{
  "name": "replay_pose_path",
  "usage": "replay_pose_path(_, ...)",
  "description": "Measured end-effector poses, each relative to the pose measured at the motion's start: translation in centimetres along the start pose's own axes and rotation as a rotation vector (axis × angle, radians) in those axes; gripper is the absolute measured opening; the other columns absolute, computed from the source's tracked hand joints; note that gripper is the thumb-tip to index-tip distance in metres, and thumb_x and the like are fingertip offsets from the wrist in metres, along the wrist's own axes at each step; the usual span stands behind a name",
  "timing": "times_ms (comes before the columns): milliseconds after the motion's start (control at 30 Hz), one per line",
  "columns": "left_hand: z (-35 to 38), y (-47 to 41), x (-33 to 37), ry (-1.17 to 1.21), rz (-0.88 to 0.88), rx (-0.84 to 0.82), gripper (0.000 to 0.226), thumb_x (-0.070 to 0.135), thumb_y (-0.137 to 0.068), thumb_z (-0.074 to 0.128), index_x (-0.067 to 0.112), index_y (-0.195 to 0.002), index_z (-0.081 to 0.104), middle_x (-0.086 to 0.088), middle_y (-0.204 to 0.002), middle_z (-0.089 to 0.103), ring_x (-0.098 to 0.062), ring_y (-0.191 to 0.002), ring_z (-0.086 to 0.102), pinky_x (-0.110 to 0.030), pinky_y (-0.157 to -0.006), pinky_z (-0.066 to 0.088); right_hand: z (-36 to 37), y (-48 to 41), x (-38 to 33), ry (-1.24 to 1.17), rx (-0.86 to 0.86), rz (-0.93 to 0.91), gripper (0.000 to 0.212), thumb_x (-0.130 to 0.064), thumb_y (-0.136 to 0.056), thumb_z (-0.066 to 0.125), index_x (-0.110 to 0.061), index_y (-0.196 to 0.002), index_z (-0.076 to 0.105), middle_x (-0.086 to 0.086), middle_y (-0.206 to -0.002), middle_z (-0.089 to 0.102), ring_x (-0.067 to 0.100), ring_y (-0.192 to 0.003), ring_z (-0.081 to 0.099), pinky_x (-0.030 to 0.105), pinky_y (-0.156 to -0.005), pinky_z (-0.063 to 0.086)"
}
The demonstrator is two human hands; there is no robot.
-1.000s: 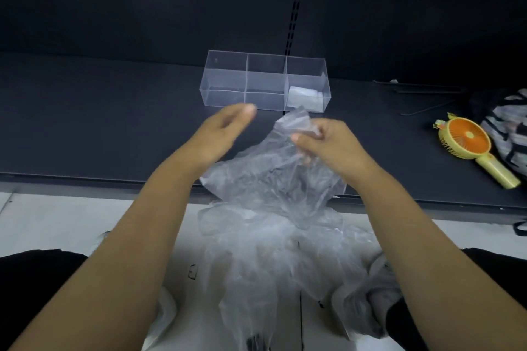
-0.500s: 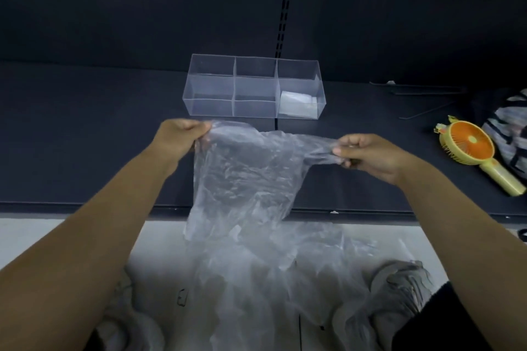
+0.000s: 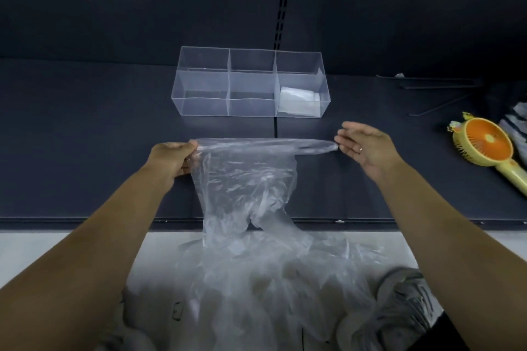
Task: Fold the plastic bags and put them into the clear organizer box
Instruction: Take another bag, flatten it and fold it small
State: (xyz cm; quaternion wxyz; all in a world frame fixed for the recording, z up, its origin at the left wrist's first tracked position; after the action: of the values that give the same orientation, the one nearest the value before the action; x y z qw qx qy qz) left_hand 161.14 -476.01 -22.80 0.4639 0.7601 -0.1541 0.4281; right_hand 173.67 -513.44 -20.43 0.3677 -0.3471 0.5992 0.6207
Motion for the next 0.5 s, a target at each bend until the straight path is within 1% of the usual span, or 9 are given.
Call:
replay_pose_path(67,0.0,-0.2,-0.3,-0.014,-0.007,-0.016,0.017,0.02,-0.092,0.064,0.012,-0.078,0.061,-0.005,-0.076,0.06,-0.013,-0.06,0.059,-0.021,-0.051,0.053,0.7,-0.5,1.1,0.155,-0.019,0.068,0.03,-0.006,-0.093,0.058,-0.008,-0.122,0.059,0.006,-0.103,0.064,0.018,-0.097,0.062,0.029,-0.085,0.051)
replay_pose_path(167,-0.2,-0.5,-0.5,-0.004,-0.003,-0.011,0.016,0.02,-0.092,0.064,0.012,-0.078,0.061,-0.005,-0.074,0.061,-0.008,-0.049,0.061,-0.021,-0.05,0.054,0.5,-0.9,1.5,0.47,0.11,0.044,0.036,-0.021,-0.085,0.07,-0.007,-0.116,0.062,0.006,-0.099,0.062,0.015,-0.087,0.059,0.027,-0.072,0.052)
replay_pose_path(200,-0.2,-0.5,-0.5,-0.003,-0.001,-0.008,0.016,0.019,-0.092,0.064,0.012,-0.078,0.061,-0.005,-0.075,0.061,-0.009,-0.049,0.061,-0.021,-0.05,0.054,0.2,-1.0,1.4,0.541,0.162,0.018,0.039,-0.027,-0.081,0.075,-0.007,-0.112,0.063,0.007,-0.099,0.063,0.017,-0.084,0.061,0.03,-0.071,0.054)
replay_pose_path(233,-0.2,-0.5,-0.6,-0.001,0.004,-0.006,0.016,0.019,-0.092,0.064,0.011,-0.078,0.061,-0.006,-0.075,0.061,-0.01,-0.05,0.061,-0.02,-0.048,0.054,-0.1,-1.0,1.4,0.589,0.195,-0.006,0.041,-0.029,-0.077,0.078,-0.007,-0.109,0.064,0.01,-0.1,0.065,0.021,-0.085,0.063,0.035,-0.075,0.056)
replay_pose_path(300,0.0,-0.4,-0.6,0.001,0.023,-0.008,0.016,0.018,-0.092,0.065,0.01,-0.078,0.062,-0.007,-0.075,0.061,-0.009,-0.047,0.061,-0.018,-0.046,0.053,0.0,-0.8,1.7,0.668,0.216,-0.045,0.033,-0.024,-0.075,0.08,-0.008,-0.1,0.066,0.014,-0.098,0.068,0.029,-0.09,0.067,0.043,-0.083,0.056)
replay_pose_path(367,0.1,-0.3,-0.5,-0.01,0.041,-0.013,0.015,0.018,-0.092,0.064,0.01,-0.079,0.063,-0.007,-0.076,0.061,-0.006,-0.044,0.061,-0.016,-0.045,0.052,0.6,-0.6,1.9,0.738,0.23,-0.085,0.011,-0.014,-0.078,0.073,-0.007,-0.087,0.071,0.016,-0.089,0.071,0.031,-0.087,0.068,0.045,-0.083,0.056)
replay_pose_path(400,0.1,-0.3,-0.5,-0.013,0.047,-0.016,0.015,0.018,-0.092,0.064,0.01,-0.079,0.064,-0.007,-0.077,0.062,-0.006,-0.045,0.061,-0.016,-0.044,0.051,0.8,-0.6,1.9,0.736,0.236,-0.092,0.004,-0.009,-0.08,0.069,-0.006,-0.081,0.072,0.017,-0.082,0.07,0.031,-0.082,0.069,0.046,-0.081,0.057)
replay_pose_path(433,0.1,-0.2,-0.5,-0.012,0.05,-0.018,0.014,0.018,-0.092,0.064,0.01,-0.08,0.064,-0.007,-0.077,0.062,-0.007,-0.047,0.062,-0.016,-0.044,0.051,1.0,-0.6,2.0,0.679,0.248,-0.077,0.008,-0.006,-0.083,0.065,-0.003,-0.08,0.072,0.017,-0.078,0.069,0.03,-0.075,0.068,0.044,-0.078,0.058)
replay_pose_path(500,0.0,-0.2,-0.6,-0.017,0.05,-0.02,0.014,0.018,-0.092,0.064,0.01,-0.08,0.064,-0.007,-0.078,0.061,-0.011,-0.051,0.062,-0.015,-0.044,0.05,1.2,-0.6,2.6,0.363,0.219,0.029,0.009,-0.003,-0.088,0.062,0.001,-0.089,0.069,0.014,-0.076,0.067,0.019,-0.063,0.064,0.031,-0.069,0.058)
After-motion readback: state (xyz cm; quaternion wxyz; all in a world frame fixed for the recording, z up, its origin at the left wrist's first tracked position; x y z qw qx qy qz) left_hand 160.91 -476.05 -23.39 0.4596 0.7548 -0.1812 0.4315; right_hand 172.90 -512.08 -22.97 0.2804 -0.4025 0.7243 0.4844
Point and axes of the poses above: each hand's wrist, its own y-axis away from the middle knuckle, its own z-axis out of the palm, x = y × z, the point moved 7 cm from there along -y, towards the middle knuckle
